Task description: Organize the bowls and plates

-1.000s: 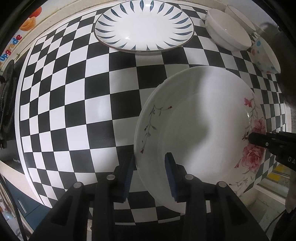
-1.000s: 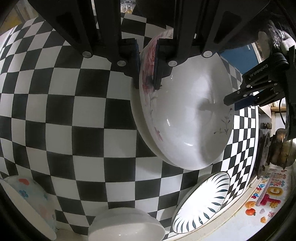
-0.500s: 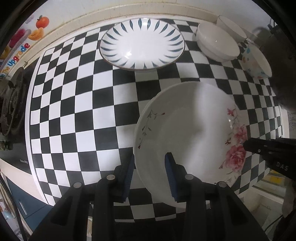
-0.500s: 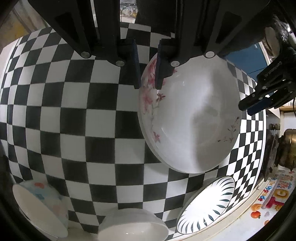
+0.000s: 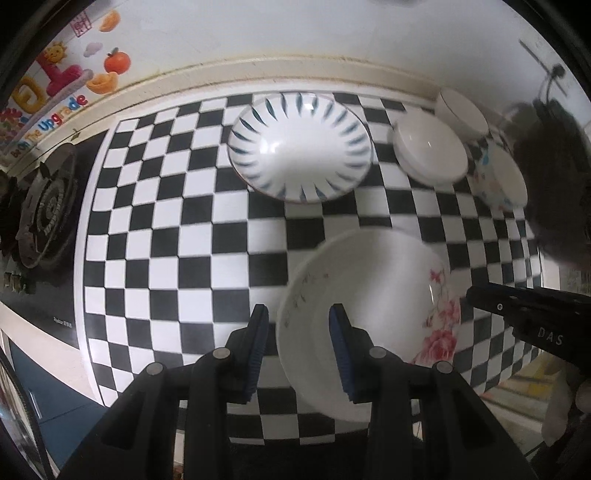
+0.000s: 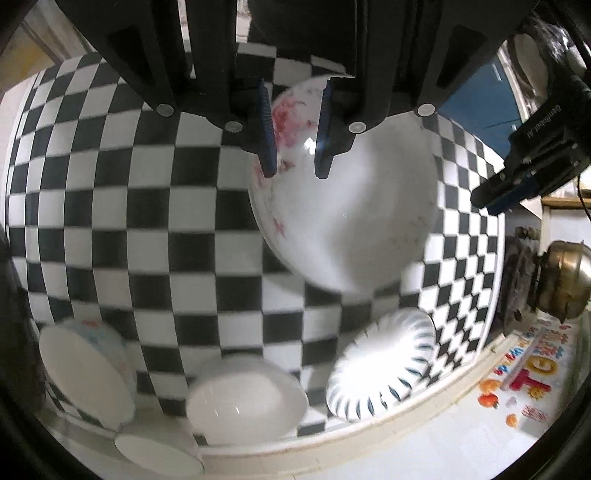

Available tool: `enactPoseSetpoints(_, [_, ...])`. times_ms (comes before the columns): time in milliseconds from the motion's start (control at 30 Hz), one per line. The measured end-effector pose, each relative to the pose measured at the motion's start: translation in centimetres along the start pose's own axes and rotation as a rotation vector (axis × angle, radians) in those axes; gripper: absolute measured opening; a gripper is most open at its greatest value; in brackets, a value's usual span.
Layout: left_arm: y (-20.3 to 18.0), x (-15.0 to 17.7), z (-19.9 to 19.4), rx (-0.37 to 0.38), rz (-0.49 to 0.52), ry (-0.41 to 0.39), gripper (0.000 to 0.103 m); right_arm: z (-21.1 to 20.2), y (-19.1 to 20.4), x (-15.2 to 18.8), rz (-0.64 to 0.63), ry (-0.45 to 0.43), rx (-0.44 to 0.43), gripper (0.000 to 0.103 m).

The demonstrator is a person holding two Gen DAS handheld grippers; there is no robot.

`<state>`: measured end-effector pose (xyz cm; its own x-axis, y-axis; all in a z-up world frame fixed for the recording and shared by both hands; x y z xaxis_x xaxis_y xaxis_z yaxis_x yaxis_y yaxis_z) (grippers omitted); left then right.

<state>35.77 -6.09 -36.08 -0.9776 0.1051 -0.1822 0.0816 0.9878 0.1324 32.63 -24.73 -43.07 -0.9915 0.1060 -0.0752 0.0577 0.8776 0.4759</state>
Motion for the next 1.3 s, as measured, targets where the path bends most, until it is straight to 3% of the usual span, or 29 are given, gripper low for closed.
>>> enactPoseSetpoints(367, [6.1, -8.9, 2.7, -0.031, -0.137, 0.004, 0.032, 0.8, 4.9, -11.3, -0.037, -0.016, -0.116, 0.023])
enactPoseSetpoints(500, [7.6, -11.3, 5.6, 0.002, -0.172, 0.057, 0.032, 1.9, 6.1, -16.9, -0.059, -0.011, -0.116, 0.023])
enactPoseSetpoints(733, [8.2, -13.7, 11.1, 0.089, -0.246, 0.191, 0.032, 6.5, 4.8, -24.7, -0.057, 0.103, -0.075, 0.023])
enactPoseSetpoints(967, [7.3, -14.9, 14.6, 0.113, -0.227, 0.256, 0.032, 10.9, 3.2, -26.8, -0.079, 0.221, -0.031, 0.024])
enactPoseSetpoints(1133, [6.5, -14.9, 16.0, 0.134, -0.212, 0.286, 0.032, 11.8, 2.6, -28.0, -0.097, 0.237, -0.003, 0.024])
enactPoseSetpoints(1300, [5.4, -14.7, 16.7, 0.172, -0.200, 0.298, 0.031, 13.2, 2.0, -27.0, -0.104, 0.313, -0.008, 0.024])
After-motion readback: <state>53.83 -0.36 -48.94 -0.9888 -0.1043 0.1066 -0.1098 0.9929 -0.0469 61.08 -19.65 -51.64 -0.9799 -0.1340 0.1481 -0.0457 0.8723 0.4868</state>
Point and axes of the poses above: each gripper's, at about its wrist camera, not at the fingertips, and z roughly the way its jaws point, y to its left, x to its underside, the point moved 8 cm from there along z, roughly the way its jaws point, and after that the axes turned 11 degrees about -x, right-handed, at the moved point
